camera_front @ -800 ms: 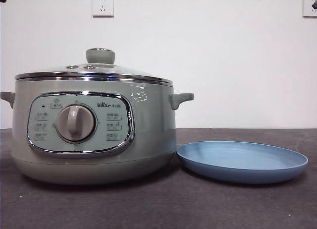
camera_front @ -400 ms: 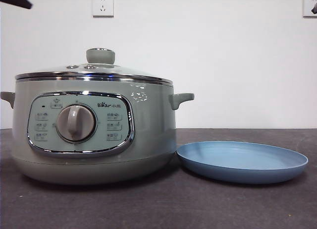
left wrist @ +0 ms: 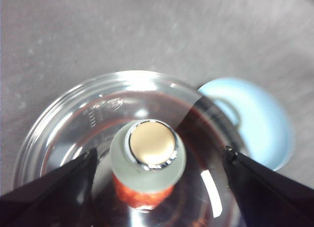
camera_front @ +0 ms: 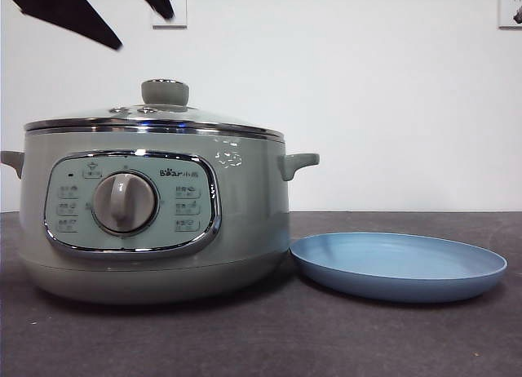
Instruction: Take the pumpkin out from the steamer,put the pumpkin in the blue plate,close the lid
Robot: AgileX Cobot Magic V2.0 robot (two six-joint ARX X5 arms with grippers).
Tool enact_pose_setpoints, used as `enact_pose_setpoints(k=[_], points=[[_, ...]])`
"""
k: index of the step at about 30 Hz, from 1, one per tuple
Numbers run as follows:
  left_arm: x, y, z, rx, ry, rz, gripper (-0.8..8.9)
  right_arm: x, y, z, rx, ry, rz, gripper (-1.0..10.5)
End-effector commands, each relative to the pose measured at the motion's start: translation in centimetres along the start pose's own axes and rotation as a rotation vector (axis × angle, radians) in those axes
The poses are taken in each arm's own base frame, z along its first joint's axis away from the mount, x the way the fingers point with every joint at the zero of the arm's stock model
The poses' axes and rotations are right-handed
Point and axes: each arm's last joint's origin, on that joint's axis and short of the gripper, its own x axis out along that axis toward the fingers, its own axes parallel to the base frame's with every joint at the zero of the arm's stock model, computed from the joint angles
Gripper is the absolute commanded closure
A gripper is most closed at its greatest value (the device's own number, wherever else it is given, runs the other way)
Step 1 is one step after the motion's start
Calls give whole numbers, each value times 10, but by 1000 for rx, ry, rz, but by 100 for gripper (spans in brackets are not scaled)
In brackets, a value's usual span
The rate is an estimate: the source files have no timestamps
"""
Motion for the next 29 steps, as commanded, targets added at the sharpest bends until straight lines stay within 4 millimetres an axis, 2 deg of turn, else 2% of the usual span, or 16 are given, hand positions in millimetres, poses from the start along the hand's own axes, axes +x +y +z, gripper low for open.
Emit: enact_pose_setpoints(k=[1,9,16,18,21,23,29], points=[[15,-1,0,37,32,22,385,-1,1,1,-11,-6,2,537],[48,-2,-4,69,89,9,386,-1,1,1,-11,-5,2,537],[54,-2,-5,74,106,9,387,-1,1,0,-6,6,1,537],[54,-2,-6,87,107,8,458,-1,0,0,-5,9,0,537],[54,-2,-6,118,113,5,700,-1,0,0,-4,10,0,537],[54,-2,-6,130,116,5,822,-1,0,-1,-3,14,0,537],[54,-2,-5,142,106,5,822,-1,0,-2,2,25,-1,537]])
